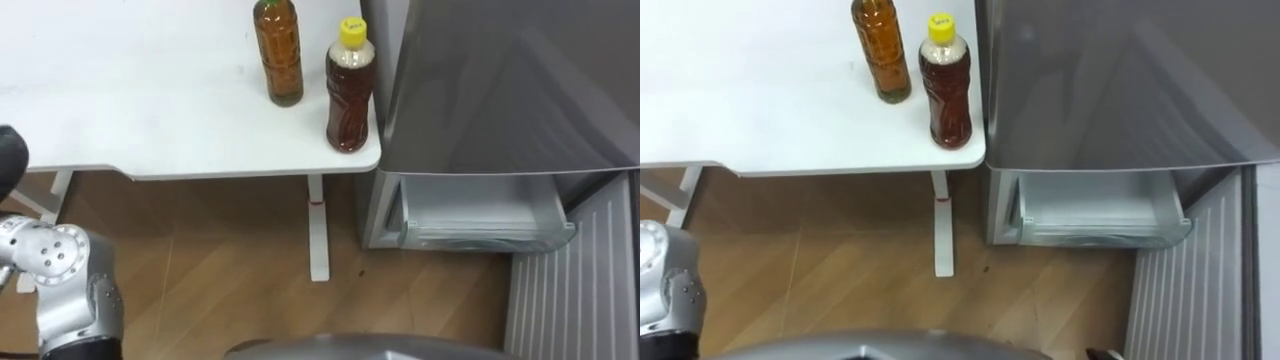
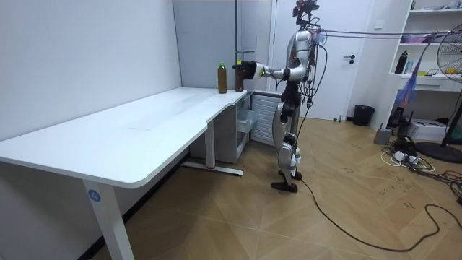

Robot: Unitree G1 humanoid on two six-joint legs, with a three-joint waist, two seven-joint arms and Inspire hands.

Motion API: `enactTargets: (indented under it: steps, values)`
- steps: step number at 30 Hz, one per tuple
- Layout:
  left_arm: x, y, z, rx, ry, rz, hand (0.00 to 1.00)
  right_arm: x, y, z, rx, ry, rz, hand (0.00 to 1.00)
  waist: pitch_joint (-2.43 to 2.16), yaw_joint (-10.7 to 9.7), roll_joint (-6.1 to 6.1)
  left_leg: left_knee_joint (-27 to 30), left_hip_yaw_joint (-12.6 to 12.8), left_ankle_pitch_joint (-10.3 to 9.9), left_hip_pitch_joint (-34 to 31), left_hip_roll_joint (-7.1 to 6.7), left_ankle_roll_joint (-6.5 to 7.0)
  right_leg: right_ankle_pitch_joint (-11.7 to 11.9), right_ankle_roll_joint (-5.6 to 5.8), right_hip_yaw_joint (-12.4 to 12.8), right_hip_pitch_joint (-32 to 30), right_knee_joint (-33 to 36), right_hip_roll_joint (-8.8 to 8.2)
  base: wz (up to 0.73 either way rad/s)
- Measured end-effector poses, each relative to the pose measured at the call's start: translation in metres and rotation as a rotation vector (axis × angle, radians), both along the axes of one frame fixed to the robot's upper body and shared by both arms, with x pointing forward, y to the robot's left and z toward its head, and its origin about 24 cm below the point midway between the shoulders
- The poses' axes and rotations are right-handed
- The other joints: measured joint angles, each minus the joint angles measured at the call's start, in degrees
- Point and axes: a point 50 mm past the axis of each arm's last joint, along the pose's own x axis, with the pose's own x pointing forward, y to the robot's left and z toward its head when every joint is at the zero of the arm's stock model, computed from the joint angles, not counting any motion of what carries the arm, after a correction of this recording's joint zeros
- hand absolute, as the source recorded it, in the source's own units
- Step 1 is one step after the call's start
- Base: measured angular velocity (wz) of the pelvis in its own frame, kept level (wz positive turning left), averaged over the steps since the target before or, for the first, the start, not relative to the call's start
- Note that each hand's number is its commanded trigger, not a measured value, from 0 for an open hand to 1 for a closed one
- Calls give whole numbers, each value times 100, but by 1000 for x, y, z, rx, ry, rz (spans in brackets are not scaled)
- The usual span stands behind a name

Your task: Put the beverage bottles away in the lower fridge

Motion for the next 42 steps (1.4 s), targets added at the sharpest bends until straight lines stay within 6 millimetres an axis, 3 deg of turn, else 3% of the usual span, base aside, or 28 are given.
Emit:
enactTargets:
  steps: [3,5,10,20,26,42]
  values:
    - [6,-5,28,75,-104,-84,0,-2,-1,0,8,-1,-23,0,9,-38,21,13,-10,2,-14,-12,2,6,1,4,8,12,-3,1]
    - [16,-11,45,124,-170,-176,0,0,-2,0,15,6,-24,0,53,-49,30,23,-9,2,-16,-14,2,6,1,-13,15,23,-9,0]
    - [27,-32,58,178,-219,-377,0,8,-3,0,17,-5,-9,0,110,-197,40,17,-26,2,-36,-18,2,6,1,-42,4,14,-15,5]
    - [51,-80,81,248,-321,-838,0,13,-6,1,34,9,4,0,93,-415,42,30,-11,2,-139,-19,2,6,2,25,-91,5,-16,0]
    - [58,-106,76,273,-271,-1090,0,20,-6,1,34,1,38,0,85,-485,50,-9,2,2,-87,-12,2,6,1,109,-81,18,-3,-4]
    - [63,-125,90,351,-340,-1364,0,19,-9,2,51,27,44,0,62,-482,78,31,126,3,-11,43,3,7,0,272,-82,106,6,-3]
